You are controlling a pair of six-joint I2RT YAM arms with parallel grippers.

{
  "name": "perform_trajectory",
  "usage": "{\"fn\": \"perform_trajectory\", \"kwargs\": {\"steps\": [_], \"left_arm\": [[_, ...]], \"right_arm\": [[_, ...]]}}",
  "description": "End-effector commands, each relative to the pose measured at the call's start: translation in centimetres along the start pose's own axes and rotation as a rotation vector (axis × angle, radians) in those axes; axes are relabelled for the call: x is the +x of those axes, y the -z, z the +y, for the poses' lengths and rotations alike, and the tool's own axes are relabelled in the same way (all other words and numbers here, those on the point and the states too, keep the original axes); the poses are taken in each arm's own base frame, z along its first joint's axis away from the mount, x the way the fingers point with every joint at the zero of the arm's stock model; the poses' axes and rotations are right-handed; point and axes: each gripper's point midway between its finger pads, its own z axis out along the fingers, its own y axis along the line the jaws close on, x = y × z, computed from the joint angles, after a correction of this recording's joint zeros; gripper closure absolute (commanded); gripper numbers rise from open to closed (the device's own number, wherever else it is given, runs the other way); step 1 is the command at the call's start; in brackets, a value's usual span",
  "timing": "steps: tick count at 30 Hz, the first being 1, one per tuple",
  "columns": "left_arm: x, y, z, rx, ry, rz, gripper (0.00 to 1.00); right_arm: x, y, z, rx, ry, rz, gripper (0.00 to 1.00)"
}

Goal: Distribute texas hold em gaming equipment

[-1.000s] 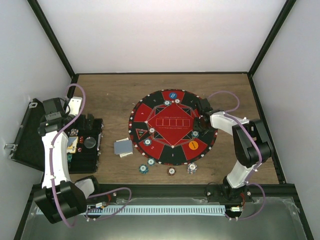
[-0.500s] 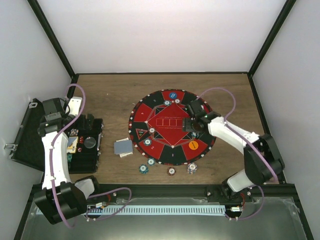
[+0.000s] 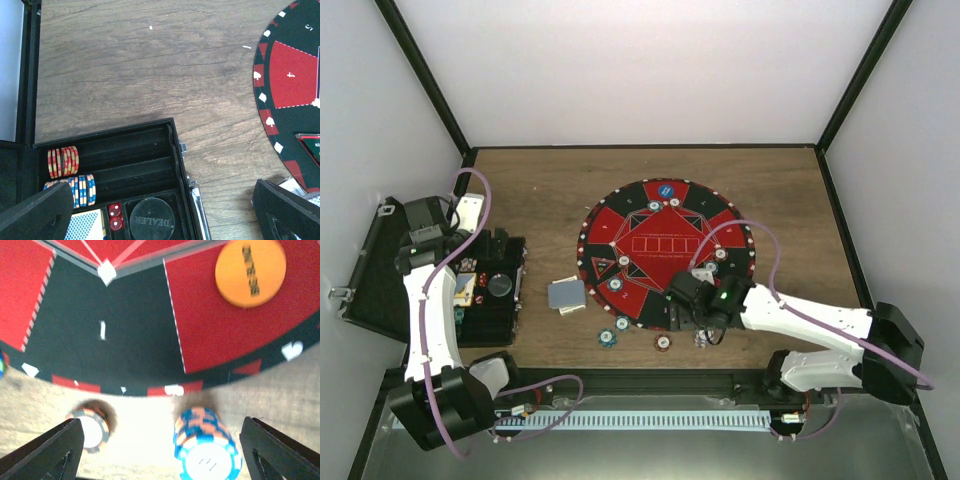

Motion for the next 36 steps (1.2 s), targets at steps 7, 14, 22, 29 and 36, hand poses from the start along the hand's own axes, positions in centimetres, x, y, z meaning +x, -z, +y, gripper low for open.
{"fn": "perform_trajectory", "kwargs": {"steps": [7, 14, 22, 29, 36], "left_arm": [[-0.8, 0.8, -0.1, 0.003, -0.016, -0.026, 0.0], [-0.8, 0.7, -0.1, 0.005, -0.016, -0.023, 0.0], [-0.8, 0.8, -0.1, 0.004, -0.017, -0.023, 0.0], [-1.0, 1.0, 0.0, 0.002, -0.019, -0.025, 0.0], [-1.2, 1.0, 0.0, 0.0, -0.02, -0.027, 0.0]], "right_arm": [[5.3, -0.2, -3.3, 0.179, -0.081, 0.079, 0.15], [5.5, -0.1, -4.5, 0.209, -0.089, 0.06, 0.21], [5.4, -1.4, -3.6, 0.177, -0.073, 0.068, 0.27], [4.8, -1.7, -3.0, 0.142, -0.059, 0.061, 0.32], [5.1, -2.2, -2.8, 0.126, -0.052, 0.075, 0.33]]}}
